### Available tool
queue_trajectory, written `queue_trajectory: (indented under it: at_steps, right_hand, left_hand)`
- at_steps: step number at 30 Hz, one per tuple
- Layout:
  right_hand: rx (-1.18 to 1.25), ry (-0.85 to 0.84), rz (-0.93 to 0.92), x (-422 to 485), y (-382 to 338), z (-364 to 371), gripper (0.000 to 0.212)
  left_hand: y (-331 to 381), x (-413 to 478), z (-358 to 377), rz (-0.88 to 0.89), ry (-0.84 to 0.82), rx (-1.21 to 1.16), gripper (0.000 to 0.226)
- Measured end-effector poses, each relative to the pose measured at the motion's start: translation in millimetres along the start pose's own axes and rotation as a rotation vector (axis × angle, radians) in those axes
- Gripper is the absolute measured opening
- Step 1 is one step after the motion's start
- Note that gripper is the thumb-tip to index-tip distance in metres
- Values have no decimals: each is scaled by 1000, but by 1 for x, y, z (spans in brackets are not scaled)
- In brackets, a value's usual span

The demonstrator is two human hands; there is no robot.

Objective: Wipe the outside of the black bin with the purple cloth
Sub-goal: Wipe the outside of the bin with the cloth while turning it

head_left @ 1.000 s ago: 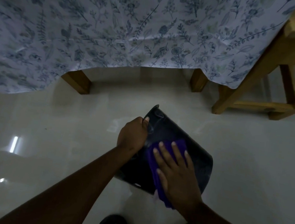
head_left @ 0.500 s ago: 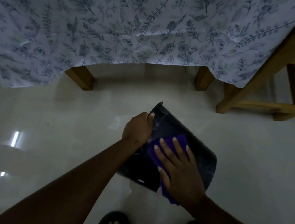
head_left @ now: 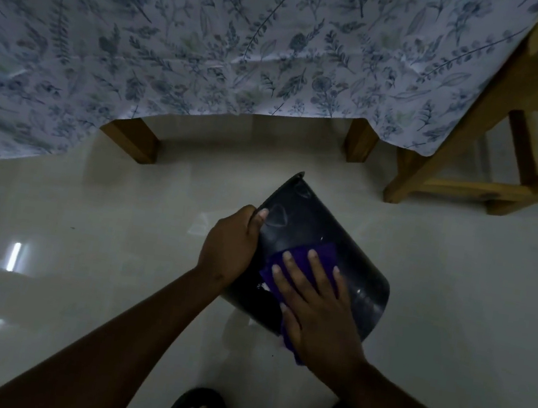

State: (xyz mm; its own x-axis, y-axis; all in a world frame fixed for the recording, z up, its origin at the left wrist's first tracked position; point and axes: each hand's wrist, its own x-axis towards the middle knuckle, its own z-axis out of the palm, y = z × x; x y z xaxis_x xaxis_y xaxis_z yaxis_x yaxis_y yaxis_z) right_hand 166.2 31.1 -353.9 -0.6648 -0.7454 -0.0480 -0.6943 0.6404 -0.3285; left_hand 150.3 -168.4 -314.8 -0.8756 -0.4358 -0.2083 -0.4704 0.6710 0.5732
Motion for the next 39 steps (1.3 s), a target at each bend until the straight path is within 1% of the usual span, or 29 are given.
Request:
queue_trajectory:
  at_steps: [2, 3, 5, 7, 9, 10, 11, 13, 15, 16, 18, 21, 23, 24, 26, 28, 29, 30, 31, 33, 35, 37, 39]
  right_hand:
    - [-2, -14, -66, 8, 7, 0, 59]
    - [12, -22, -53, 17, 13, -3, 57]
    - [101, -5, 51, 42, 23, -12, 54]
    - [233, 9, 202, 65, 35, -20, 53]
    - [266, 18, 284, 69, 35, -19, 52]
    - [203, 32, 277, 62, 29, -16, 52]
    - [107, 48, 229, 49, 21, -10, 52]
    - [-27, 47, 72, 15, 2, 5, 57]
    - [-76, 34, -62, -4, 1, 15, 62]
    - [-72, 33, -74, -3, 6, 13, 62]
    - [-32, 39, 12, 15, 14, 2, 57]
    - [138, 57, 225, 58, 25, -17, 51]
    - [189, 61, 284, 67, 27, -21, 52]
    - [149, 63, 279, 62, 25, -18, 53]
    - [17, 31, 171, 32, 12, -4, 59]
    - [-74, -45, 18, -6, -1, 16, 81]
    - [-94, -82, -23, -18, 0, 23, 93]
    - [-106, -78, -51, -21, 5, 26, 99]
    - [-106, -52, -69, -18, 10, 24, 95]
    - [-51, 2, -44, -2, 14, 10, 73]
    - [118, 11, 54, 23, 10, -8, 59]
    - [292, 13, 166, 49, 7, -17, 52]
    - [371, -43, 207, 76, 10, -16, 49]
  left_hand:
    - [-3, -1, 2, 15, 24, -29, 36]
    - [-3, -2, 2, 19, 31, -53, 35]
    - [-3, -1, 1, 29, 40, -74, 37]
    - [-3, -2, 0, 40, 51, -56, 38]
    - [-4, -4, 1, 26, 52, -33, 39]
    - [-5, -5, 1, 4, 49, -26, 39]
    - [-8, -5, 2, -20, 46, -22, 38]
    - [-12, -6, 3, -35, 41, -29, 36]
    - [-14, -9, 3, -34, 42, -62, 36]
    - [-14, -11, 4, -39, 50, -95, 36]
    - [-14, -17, 7, -53, 66, -171, 36]
    - [-11, -17, 8, -66, 71, -201, 36]
    - [-10, -16, 8, -82, 76, -186, 39]
    - [-10, -15, 8, -94, 73, -180, 39]
    - [-11, -14, 7, -123, 55, -179, 40]
    - [-11, -13, 7, -126, 45, -201, 41]
    - [-10, -13, 7, -123, 49, -216, 41]
    - [-8, -14, 7, -119, 60, -226, 41]
    - [-5, -15, 6, -118, 74, -231, 40]
    - [-1, -12, 1, -116, 94, -238, 37]
    - [-3, -3, -9, -105, 99, -196, 38]
    - [-7, 7, -20, -88, 57, -106, 39]
    - [-12, 15, -25, -115, 4, -77, 41]
